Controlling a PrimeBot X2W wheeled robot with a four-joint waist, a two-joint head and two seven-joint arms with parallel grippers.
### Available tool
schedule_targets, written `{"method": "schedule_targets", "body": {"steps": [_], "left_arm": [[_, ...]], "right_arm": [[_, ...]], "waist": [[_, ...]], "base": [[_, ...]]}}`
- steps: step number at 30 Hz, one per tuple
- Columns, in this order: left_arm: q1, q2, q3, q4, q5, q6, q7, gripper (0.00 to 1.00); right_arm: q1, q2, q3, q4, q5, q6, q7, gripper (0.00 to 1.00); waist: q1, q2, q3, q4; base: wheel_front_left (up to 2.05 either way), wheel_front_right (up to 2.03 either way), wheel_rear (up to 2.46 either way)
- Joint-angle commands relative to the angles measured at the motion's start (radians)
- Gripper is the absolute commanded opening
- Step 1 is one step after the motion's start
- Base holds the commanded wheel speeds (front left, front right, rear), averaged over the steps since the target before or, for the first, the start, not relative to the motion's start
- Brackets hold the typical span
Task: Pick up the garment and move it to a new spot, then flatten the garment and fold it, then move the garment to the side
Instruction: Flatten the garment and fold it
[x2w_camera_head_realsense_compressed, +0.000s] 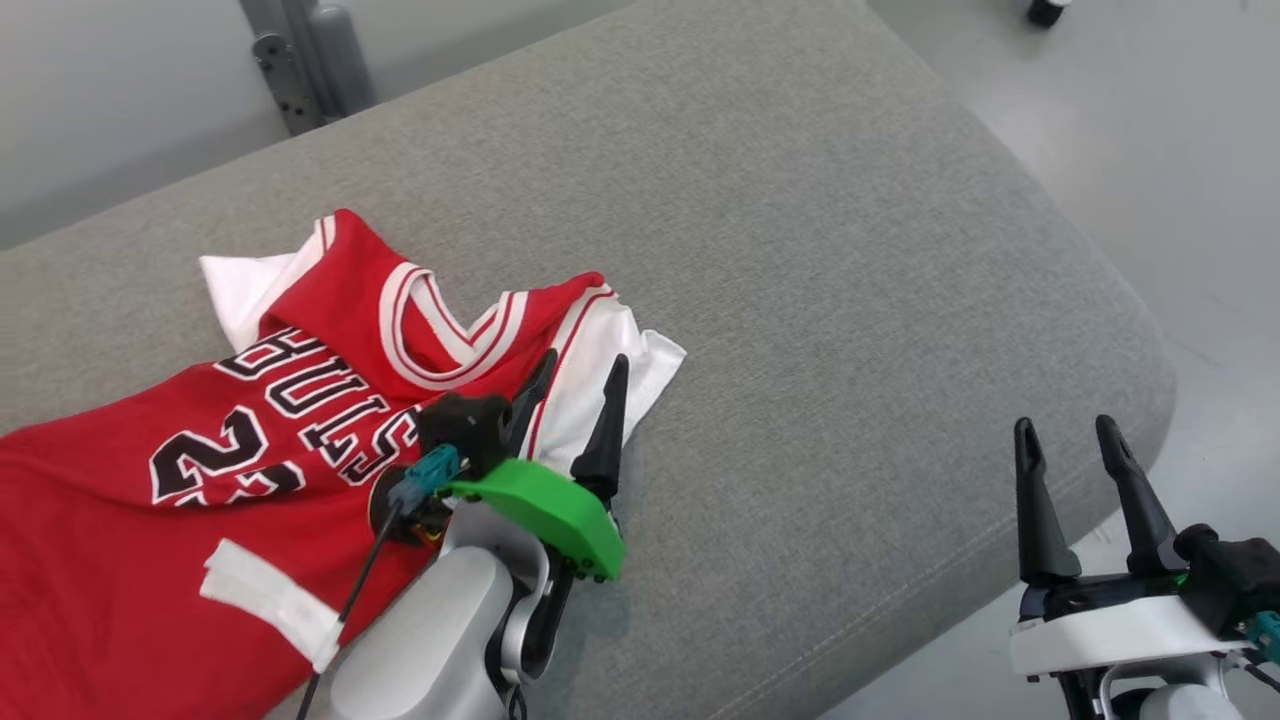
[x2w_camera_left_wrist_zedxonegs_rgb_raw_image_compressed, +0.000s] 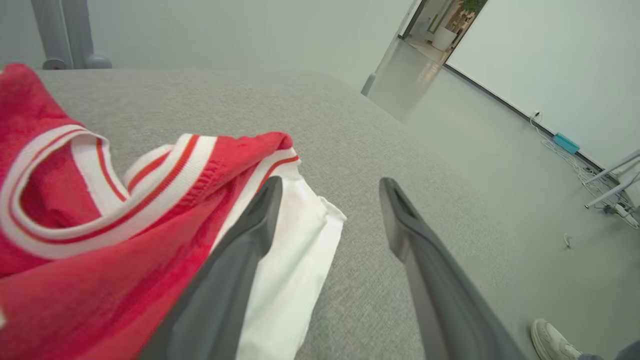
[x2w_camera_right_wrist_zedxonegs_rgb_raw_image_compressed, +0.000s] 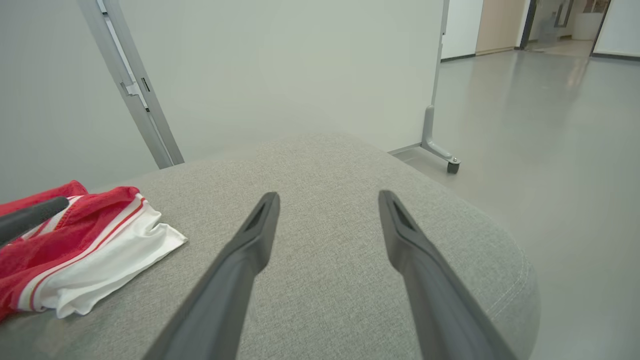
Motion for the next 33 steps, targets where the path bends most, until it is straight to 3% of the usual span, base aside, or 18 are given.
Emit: {"method": "schedule_targets", "body": {"steps": [1,5,9,12,22,28,33], "left_arm": [[0.043,0.027,0.007,-0.05,0.026,0.016,-0.017,1.0],[0.14,0.081,0.053,-0.194,0.084,0.062,-0.03,1.0],[0.269,0.135,0.166,-0.335,0.174,0.107,-0.03,1.0],[0.369,0.146,0.252,-0.391,0.224,0.103,-0.03,1.0],[0.573,0.125,0.474,-0.367,0.372,-0.004,-0.03,1.0],[0.616,0.104,0.593,-0.345,0.432,-0.135,-0.029,1.0],[0.628,0.073,0.658,-0.339,0.48,-0.196,-0.03,1.0]], "right_arm": [[0.008,-0.002,-0.015,-0.02,-0.022,0.0,-0.003,1.0],[0.006,-0.003,-0.048,-0.066,-0.066,0.0,-0.003,1.0],[0.009,-0.016,-0.076,-0.109,-0.087,0.0,-0.003,1.0],[0.021,-0.025,-0.093,-0.117,-0.095,0.0,-0.003,1.0],[0.085,-0.034,-0.108,-0.023,-0.113,0.0,-0.003,1.0],[0.098,-0.021,-0.074,0.031,-0.114,0.0,-0.003,1.0],[0.099,-0.014,-0.062,0.066,-0.118,0.0,-0.003,1.0]], "waist": [[0.0,-0.0001,-0.065,0.125],[0.0,-0.0001,-0.1,0.219],[0.0,-0.0001,-0.132,0.301],[0.0,-0.0001,-0.155,0.35],[0.0,-0.0001,-0.216,0.451],[0.0,-0.0001,-0.223,0.46],[0.0,-0.0001,-0.224,0.459]], "base": [[0.0,0.0,0.0],[0.0,0.0,0.0],[0.0,0.0,0.0],[0.0,0.0,0.0],[0.0,0.0,0.0],[0.0,0.0,0.0],[0.0,0.0,0.0]]}}
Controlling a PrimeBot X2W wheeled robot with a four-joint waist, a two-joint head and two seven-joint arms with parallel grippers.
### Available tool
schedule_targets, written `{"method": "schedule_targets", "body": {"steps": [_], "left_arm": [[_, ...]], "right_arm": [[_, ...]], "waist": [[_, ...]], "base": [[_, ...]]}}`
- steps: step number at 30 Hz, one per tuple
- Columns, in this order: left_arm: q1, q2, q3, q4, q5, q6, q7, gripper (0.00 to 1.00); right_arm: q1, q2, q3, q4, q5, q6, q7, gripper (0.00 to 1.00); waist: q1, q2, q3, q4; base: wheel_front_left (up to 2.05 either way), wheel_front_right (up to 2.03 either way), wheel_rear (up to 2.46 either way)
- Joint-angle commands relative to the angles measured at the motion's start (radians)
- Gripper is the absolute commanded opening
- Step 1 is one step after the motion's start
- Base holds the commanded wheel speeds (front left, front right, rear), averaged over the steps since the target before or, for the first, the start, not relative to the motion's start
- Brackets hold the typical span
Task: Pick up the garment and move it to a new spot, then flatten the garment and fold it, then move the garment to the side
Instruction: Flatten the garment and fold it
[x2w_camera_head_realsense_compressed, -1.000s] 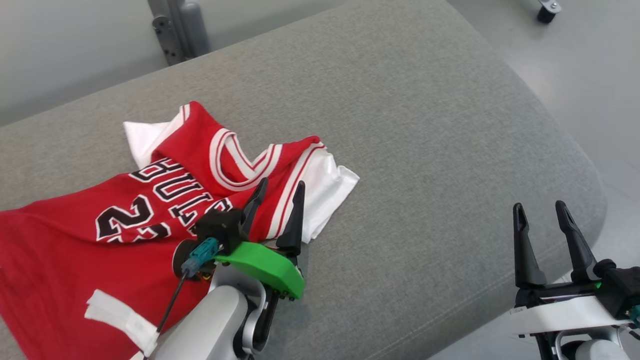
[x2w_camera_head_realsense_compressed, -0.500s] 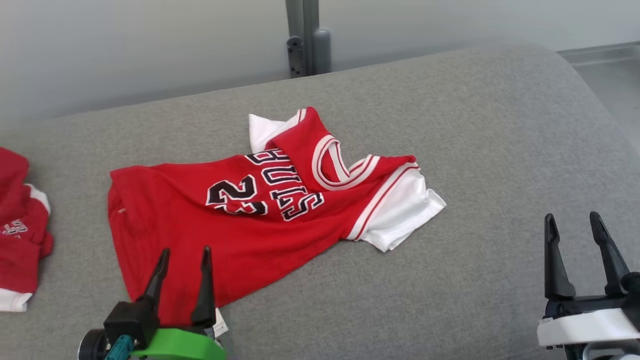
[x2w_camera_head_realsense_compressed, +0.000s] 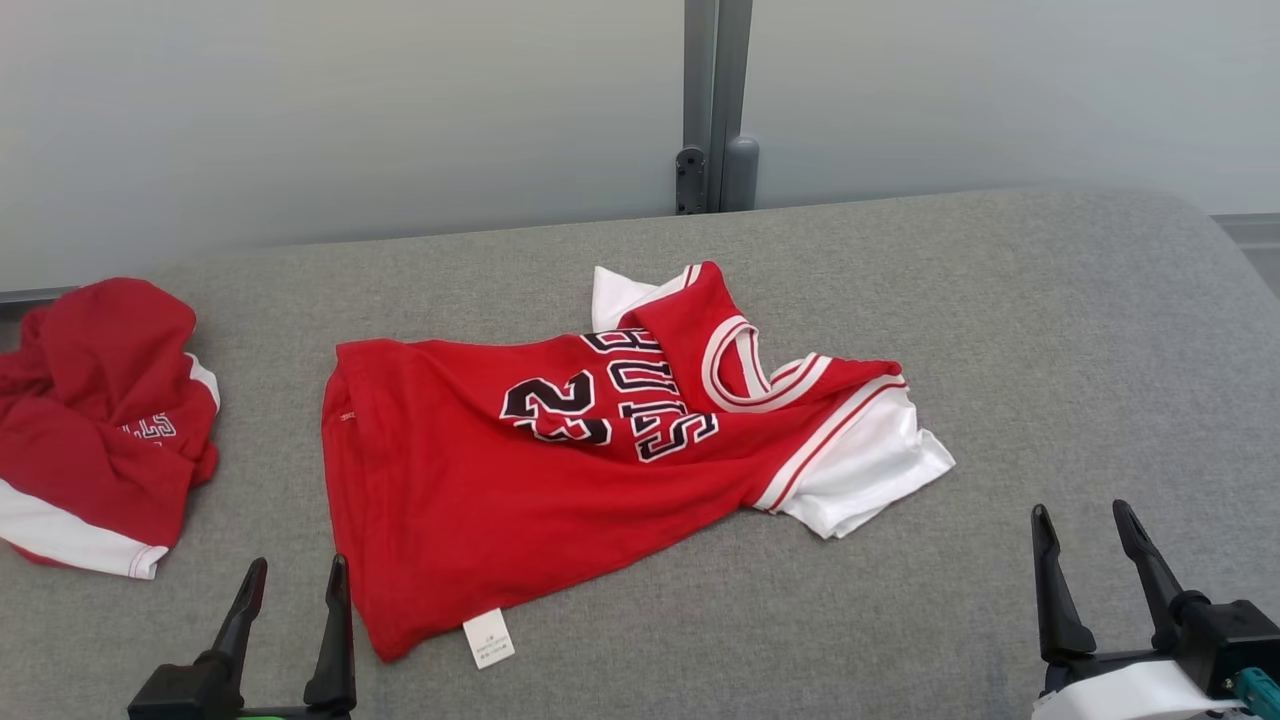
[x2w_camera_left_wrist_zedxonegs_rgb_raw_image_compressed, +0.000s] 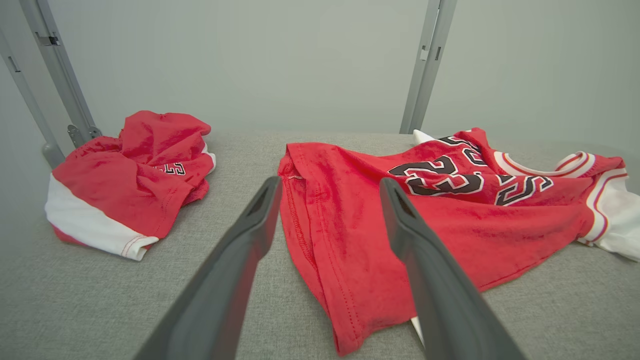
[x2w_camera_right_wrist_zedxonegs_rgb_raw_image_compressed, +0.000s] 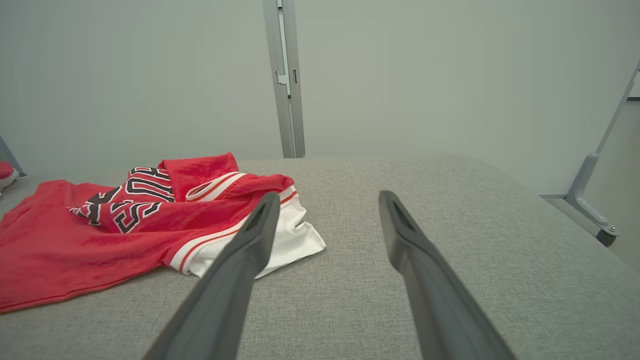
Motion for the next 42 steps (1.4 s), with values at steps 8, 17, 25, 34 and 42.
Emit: {"method": "schedule_targets", "body": {"steps": [8,17,25,34,42], "left_arm": [[0.009,-0.037,0.048,0.008,0.049,-0.032,-0.001,1.0],[0.005,-0.034,0.045,0.009,0.049,-0.035,-0.001,1.0],[-0.06,-0.062,0.062,0.096,0.001,-0.009,0.117,1.0],[-0.094,-0.062,0.026,0.06,0.003,0.035,0.319,1.0],[-0.11,-0.066,0.011,0.002,-0.018,0.049,0.39,1.0]], "right_arm": [[-0.012,0.007,0.0,0.015,-0.005,0.0,-0.003,1.0],[-0.035,0.009,0.001,-0.003,0.004,0.0,-0.003,1.0],[-0.18,-0.118,0.08,0.116,-0.023,0.0,0.035,1.0],[-0.412,-0.219,0.25,0.361,0.021,0.0,0.262,1.0],[-0.534,-0.233,0.309,0.49,0.02,0.0,0.265,1.0]], "waist": [[0.0,0.0,0.002,-0.002],[0.0,0.0,0.01,-0.012],[0.0,0.0,0.08,-0.031],[0.0,0.0,0.17,0.0],[0.0,0.0,0.247,0.036]], "base": [[0.0,0.0,0.0],[0.0,0.0,0.0],[0.0,0.0,0.0],[0.0,0.0,0.0],[0.0,0.0,0.0]]}}
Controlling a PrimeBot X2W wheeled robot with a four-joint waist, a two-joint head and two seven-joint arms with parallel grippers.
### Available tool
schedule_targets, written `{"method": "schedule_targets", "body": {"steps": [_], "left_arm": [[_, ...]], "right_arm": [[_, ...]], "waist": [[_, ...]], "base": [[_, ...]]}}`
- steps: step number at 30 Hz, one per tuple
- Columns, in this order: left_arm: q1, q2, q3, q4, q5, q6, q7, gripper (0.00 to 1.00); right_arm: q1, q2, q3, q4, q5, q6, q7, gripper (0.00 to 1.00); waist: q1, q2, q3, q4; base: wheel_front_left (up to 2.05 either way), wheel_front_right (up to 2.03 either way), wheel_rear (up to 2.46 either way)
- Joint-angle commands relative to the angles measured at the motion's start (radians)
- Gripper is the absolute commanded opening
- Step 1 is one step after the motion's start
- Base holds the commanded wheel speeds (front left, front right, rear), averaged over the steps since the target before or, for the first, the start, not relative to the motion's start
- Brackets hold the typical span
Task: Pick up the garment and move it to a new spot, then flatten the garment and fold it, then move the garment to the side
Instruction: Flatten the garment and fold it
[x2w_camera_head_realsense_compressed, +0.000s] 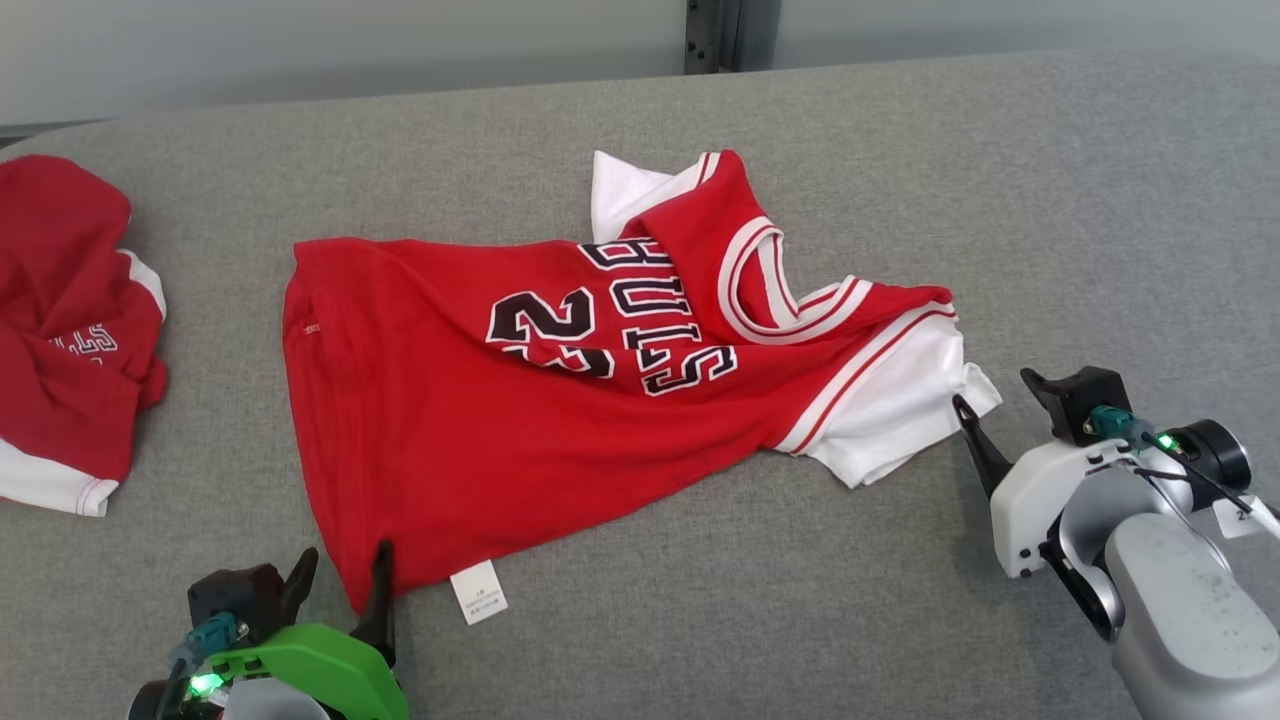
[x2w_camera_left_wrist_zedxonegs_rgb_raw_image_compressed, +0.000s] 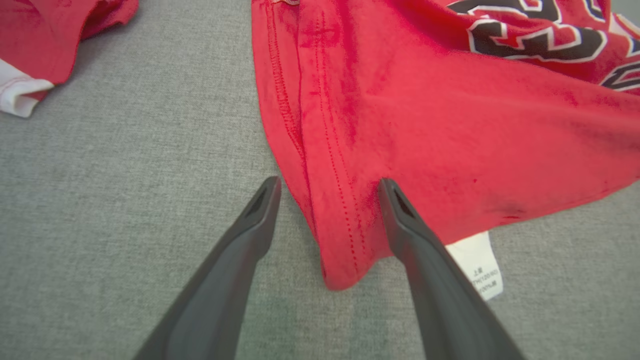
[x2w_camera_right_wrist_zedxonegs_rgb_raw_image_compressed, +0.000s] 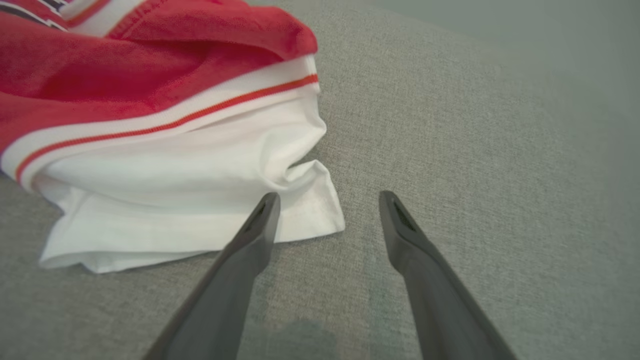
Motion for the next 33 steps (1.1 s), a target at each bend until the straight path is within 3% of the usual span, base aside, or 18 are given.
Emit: {"method": "schedule_targets", "body": {"steps": [1,8,20,21,22,23,24,28,33], "left_arm": [[-0.022,0.005,-0.001,-0.01,-0.002,0.007,0.007,1.0],[-0.026,-0.001,-0.018,-0.026,-0.028,-0.002,0.052,1.0],[0.004,-0.02,-0.042,-0.038,-0.104,-0.004,0.108,1.0],[0.005,-0.023,-0.046,-0.03,-0.116,-0.006,0.115,1.0],[0.008,-0.026,-0.052,-0.023,-0.122,-0.009,0.122,0.92],[0.012,-0.028,-0.058,-0.018,-0.131,-0.013,0.128,0.42],[0.017,-0.031,-0.061,-0.013,-0.144,-0.015,0.132,0.02],[0.036,-0.035,-0.065,-0.032,-0.224,-0.032,0.152,0.0],[0.064,-0.034,-0.046,-0.152,-0.338,-0.046,0.191,0.0]], "right_arm": [[-0.026,-0.007,0.008,0.016,-0.005,0.0,0.0,1.0],[-0.095,-0.01,0.062,0.108,0.01,0.0,0.022,1.0],[-0.086,-0.009,0.19,0.195,0.112,0.004,0.044,1.0],[-0.083,-0.008,0.208,0.192,0.126,0.006,0.048,0.75],[-0.082,-0.008,0.222,0.187,0.144,0.006,0.044,0.33],[-0.077,-0.006,0.236,0.179,0.167,0.006,0.04,0.0],[-0.07,-0.006,0.251,0.169,0.19,0.006,0.039,0.0],[-0.039,-0.042,0.262,0.089,0.328,0.005,0.015,0.0],[0.029,-0.11,0.194,-0.137,0.546,0.0,-0.006,0.0]], "waist": [[0.0,0.0,0.042,0.024],[0.0,0.0,0.079,0.038],[0.0,0.0,0.092,0.034],[0.0,0.0,0.092,0.03],[0.0,0.0,0.091,0.026],[0.0,0.0,0.089,0.022],[0.0,0.0,0.086,0.019],[0.0,0.0,0.06,0.004],[0.0,0.0,0.016,-0.021]], "base": [[0.0,0.0,0.0],[0.0,0.0,0.0],[0.0,0.0,0.0],[0.0,0.0,0.0],[0.0,0.0,0.0],[0.0,0.0,0.0],[0.0,0.0,0.0],[0.0,0.0,0.0],[0.0,0.0,0.0]]}}
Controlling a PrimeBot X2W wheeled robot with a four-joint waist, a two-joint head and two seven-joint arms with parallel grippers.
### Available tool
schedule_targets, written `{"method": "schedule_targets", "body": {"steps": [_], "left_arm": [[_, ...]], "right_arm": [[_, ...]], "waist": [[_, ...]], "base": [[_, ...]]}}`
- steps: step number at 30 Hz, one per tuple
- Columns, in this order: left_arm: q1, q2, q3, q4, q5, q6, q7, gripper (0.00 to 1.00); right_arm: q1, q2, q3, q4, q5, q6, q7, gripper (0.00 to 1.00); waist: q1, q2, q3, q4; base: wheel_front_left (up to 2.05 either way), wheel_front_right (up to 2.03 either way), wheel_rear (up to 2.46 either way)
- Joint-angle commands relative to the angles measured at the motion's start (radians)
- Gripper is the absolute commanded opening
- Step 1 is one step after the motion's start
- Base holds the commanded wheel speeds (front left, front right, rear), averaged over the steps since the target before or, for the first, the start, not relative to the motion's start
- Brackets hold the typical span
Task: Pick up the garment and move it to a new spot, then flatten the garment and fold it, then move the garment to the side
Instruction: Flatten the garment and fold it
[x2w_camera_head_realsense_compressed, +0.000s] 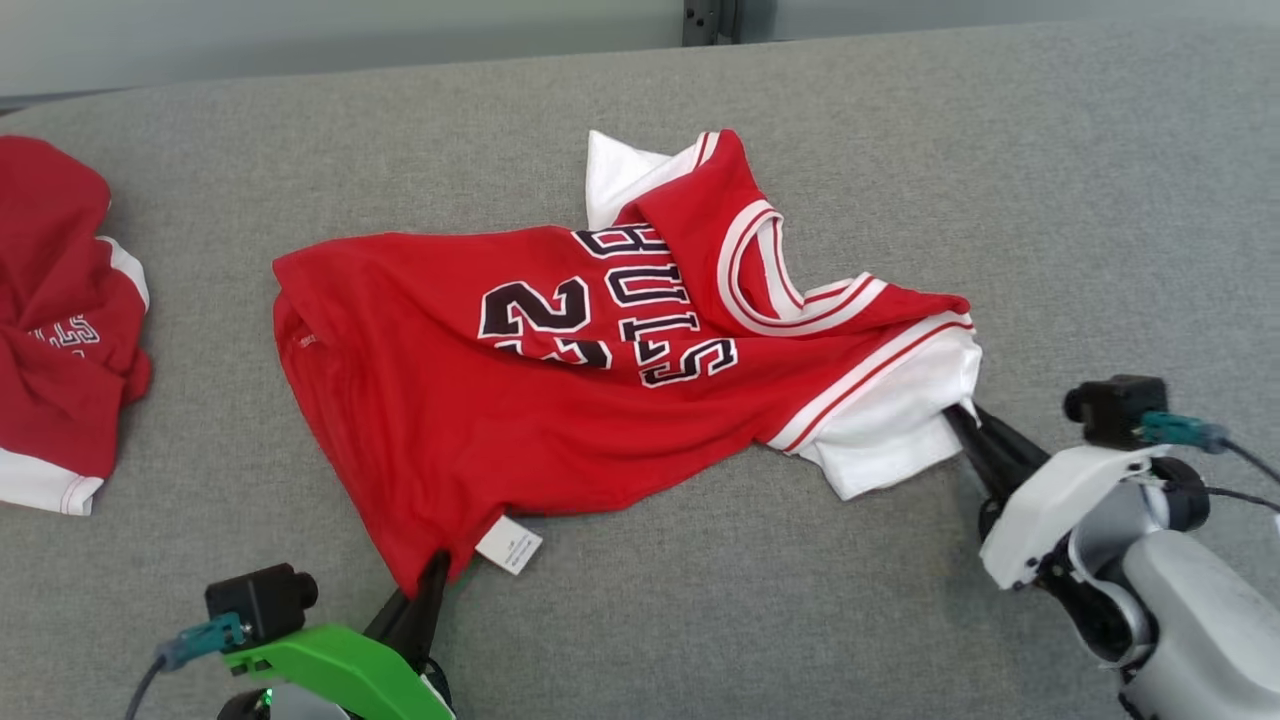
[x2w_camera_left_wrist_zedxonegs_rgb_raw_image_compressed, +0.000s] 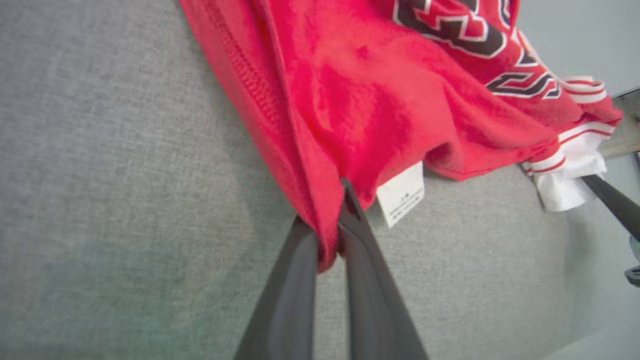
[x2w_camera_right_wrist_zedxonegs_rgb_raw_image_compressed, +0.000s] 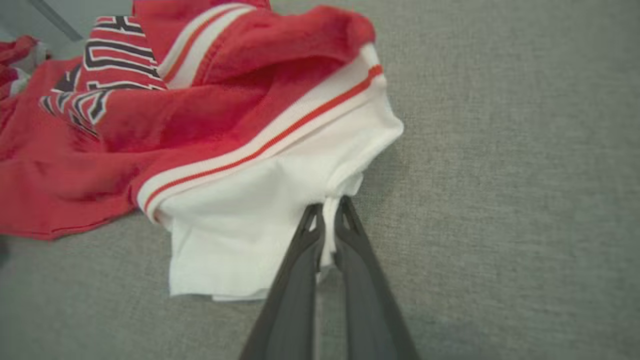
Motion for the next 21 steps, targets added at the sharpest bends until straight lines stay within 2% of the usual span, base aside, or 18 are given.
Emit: {"method": "schedule_targets", "body": {"steps": [1,5,10,15,19,21], "left_arm": [[0.019,0.002,0.013,-0.043,-0.041,-0.008,0.012,0.0],[0.068,-0.001,0.036,-0.232,-0.192,-0.013,0.07,0.0],[0.096,-0.002,0.066,-0.488,-0.381,0.007,0.139,0.0],[0.038,-0.002,0.095,-0.705,-0.506,0.069,0.195,0.0],[-0.079,0.018,0.101,-0.79,-0.552,0.13,0.253,0.0],[-0.163,0.03,0.1,-0.801,-0.567,0.161,0.284,0.0]], "right_arm": [[0.026,-0.029,-0.029,-0.07,0.052,0.0,-0.006,0.0],[0.139,-0.109,-0.162,-0.306,0.183,0.0,-0.005,0.0],[0.252,-0.136,-0.373,-0.574,0.33,0.0,0.018,0.0],[0.299,-0.134,-0.604,-0.78,0.437,0.0,0.065,0.0],[0.236,-0.139,-0.749,-0.865,0.468,0.0,0.137,0.0],[0.175,-0.145,-0.784,-0.873,0.468,0.0,0.187,0.0]], "waist": [[0.0,0.0,-0.036,-0.026],[0.0,0.0,-0.076,-0.055],[0.0,0.0,-0.105,-0.082],[0.0,0.0,-0.099,-0.102],[0.0,0.0,-0.071,-0.114],[0.0,0.0,-0.048,-0.123]], "base": [[0.0,0.0,0.0],[0.0,0.0,0.0],[0.0,0.0,0.0],[0.0,0.0,0.0],[0.0,0.0,0.0],[0.0,0.0,0.0]]}}
